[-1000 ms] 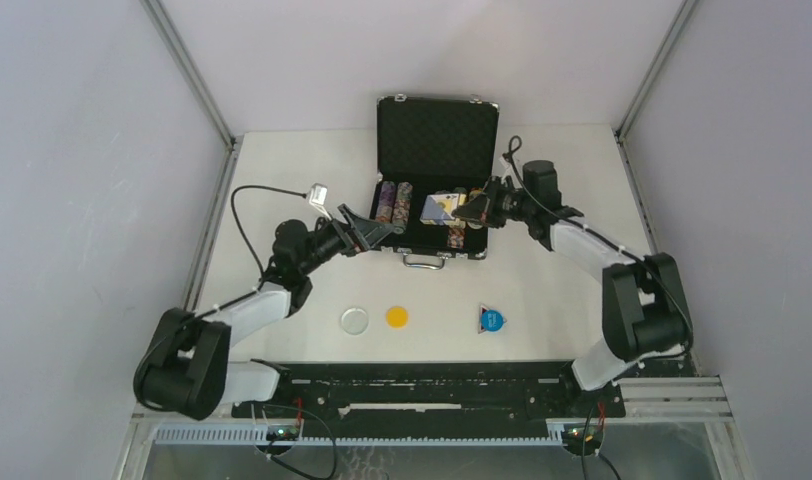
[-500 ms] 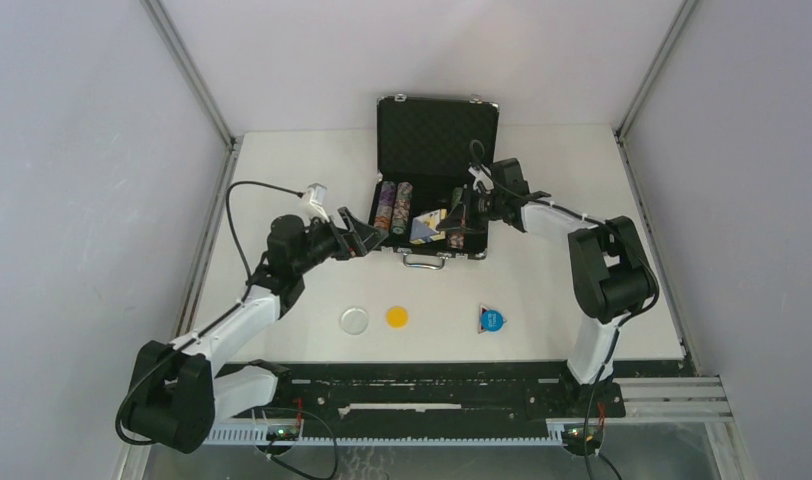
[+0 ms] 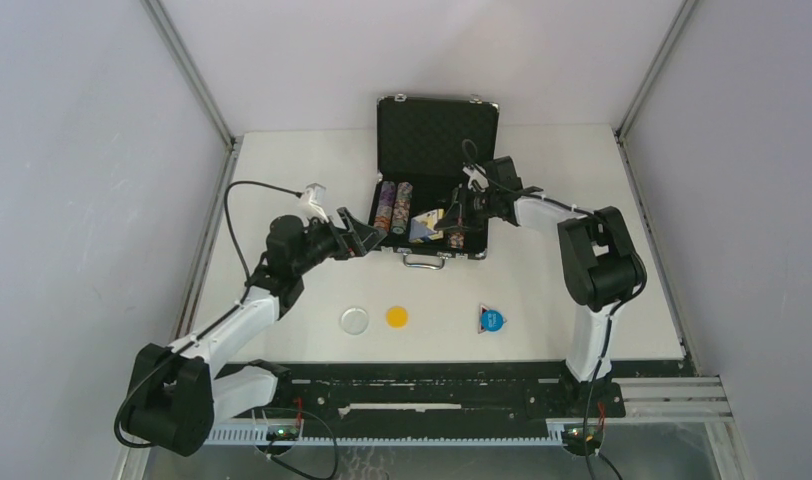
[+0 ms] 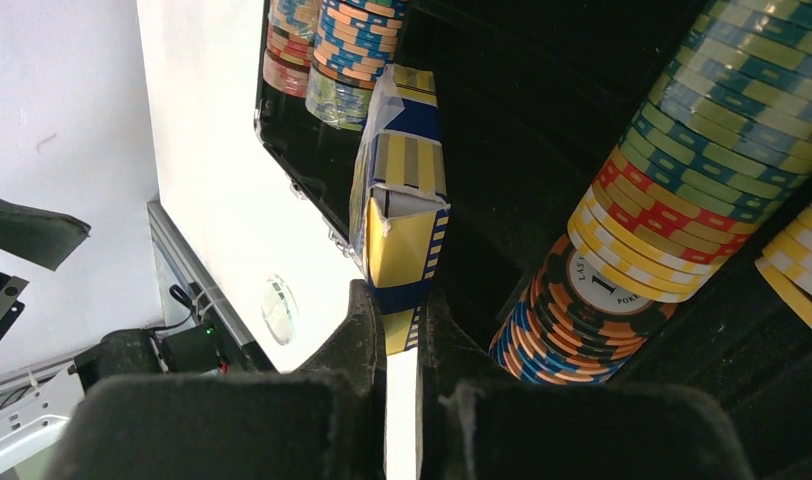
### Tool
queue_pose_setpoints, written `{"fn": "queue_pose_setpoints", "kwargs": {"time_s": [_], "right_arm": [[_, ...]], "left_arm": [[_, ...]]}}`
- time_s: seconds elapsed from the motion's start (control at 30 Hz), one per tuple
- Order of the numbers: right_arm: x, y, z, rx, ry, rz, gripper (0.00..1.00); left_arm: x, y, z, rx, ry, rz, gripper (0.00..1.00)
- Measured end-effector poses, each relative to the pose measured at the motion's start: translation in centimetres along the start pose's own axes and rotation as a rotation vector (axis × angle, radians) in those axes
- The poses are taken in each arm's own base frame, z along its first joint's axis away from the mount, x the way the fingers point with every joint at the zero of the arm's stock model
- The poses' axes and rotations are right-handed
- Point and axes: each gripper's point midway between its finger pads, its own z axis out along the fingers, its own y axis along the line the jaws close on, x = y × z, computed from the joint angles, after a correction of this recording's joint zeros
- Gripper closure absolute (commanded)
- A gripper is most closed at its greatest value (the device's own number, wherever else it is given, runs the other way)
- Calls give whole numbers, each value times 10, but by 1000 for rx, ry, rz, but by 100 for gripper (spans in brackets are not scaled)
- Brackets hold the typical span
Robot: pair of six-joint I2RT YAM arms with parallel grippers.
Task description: Pack up texas hold em set
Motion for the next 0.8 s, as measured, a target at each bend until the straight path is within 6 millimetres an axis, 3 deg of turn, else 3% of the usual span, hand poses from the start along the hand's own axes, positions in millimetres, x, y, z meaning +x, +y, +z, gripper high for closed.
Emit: {"fn": "queue_pose_setpoints", "kwargs": {"time_s": [0.07, 0.17, 0.27, 0.53, 0.8], "right_arm": [[-1, 1, 0, 0, -2, -8, 99], [-2, 2, 2, -2, -1, -9, 62], [0, -1, 5, 3, 7, -6, 48], [4, -13, 8, 64, 9, 6, 47], [-4, 1, -12, 133, -50, -70, 46]], "left_arm": [[-1, 0, 0, -1, -4, 3, 4], [-2, 0, 0, -2, -7, 4, 4], [-2, 0, 0, -3, -7, 4, 4], [-2, 0, 0, -3, -7, 4, 4], [-1, 0, 0, -2, -7, 4, 4]]}}
